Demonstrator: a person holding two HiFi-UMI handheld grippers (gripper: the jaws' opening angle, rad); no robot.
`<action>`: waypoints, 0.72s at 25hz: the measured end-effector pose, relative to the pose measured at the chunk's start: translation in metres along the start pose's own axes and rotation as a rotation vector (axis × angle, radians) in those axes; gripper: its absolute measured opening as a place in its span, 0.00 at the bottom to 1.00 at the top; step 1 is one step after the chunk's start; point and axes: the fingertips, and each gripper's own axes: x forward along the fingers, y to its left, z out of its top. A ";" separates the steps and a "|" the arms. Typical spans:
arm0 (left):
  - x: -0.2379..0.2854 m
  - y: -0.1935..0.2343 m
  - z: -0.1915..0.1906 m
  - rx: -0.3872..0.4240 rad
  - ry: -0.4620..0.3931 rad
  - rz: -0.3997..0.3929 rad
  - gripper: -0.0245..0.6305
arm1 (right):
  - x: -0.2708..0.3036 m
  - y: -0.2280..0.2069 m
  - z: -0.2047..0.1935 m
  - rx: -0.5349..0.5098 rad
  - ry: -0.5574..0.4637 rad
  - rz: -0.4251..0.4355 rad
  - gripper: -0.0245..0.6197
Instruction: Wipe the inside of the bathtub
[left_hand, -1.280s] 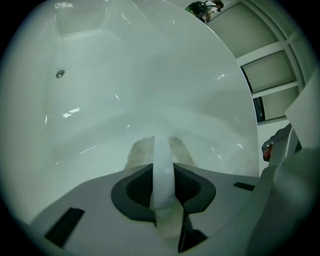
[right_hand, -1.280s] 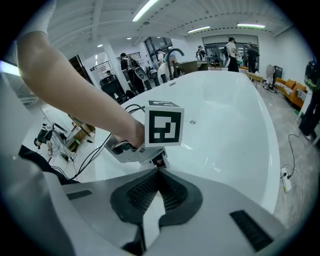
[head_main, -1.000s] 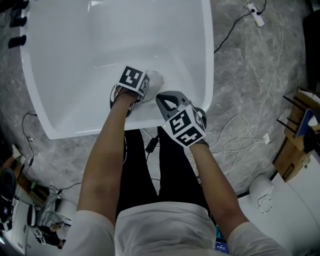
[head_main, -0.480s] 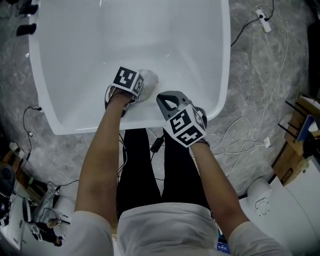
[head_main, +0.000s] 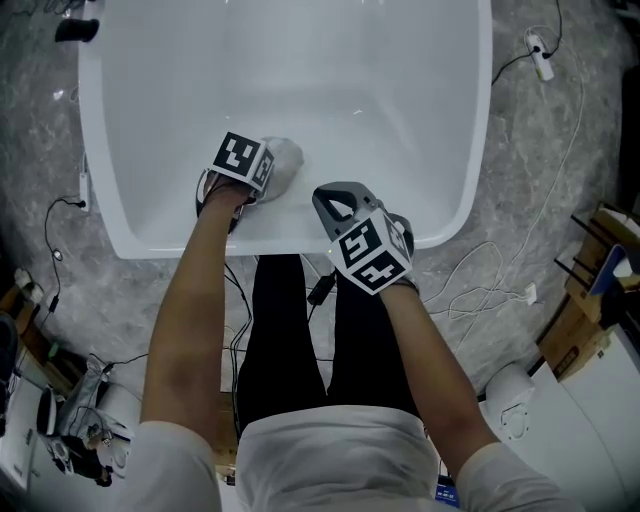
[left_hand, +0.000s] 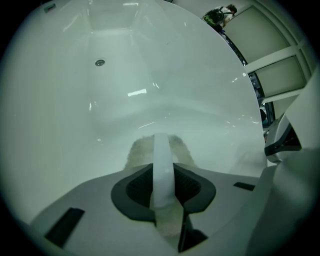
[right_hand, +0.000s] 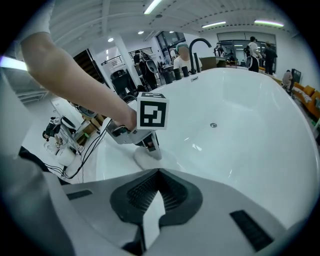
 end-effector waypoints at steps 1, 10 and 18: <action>-0.003 0.006 -0.003 -0.001 0.003 0.006 0.19 | 0.002 0.002 0.002 -0.004 0.000 0.002 0.05; -0.024 0.058 -0.034 -0.008 0.030 0.048 0.19 | 0.023 0.023 0.024 -0.020 -0.001 0.016 0.05; -0.038 0.097 -0.055 0.012 0.078 0.084 0.19 | 0.044 0.034 0.038 -0.026 0.004 0.026 0.05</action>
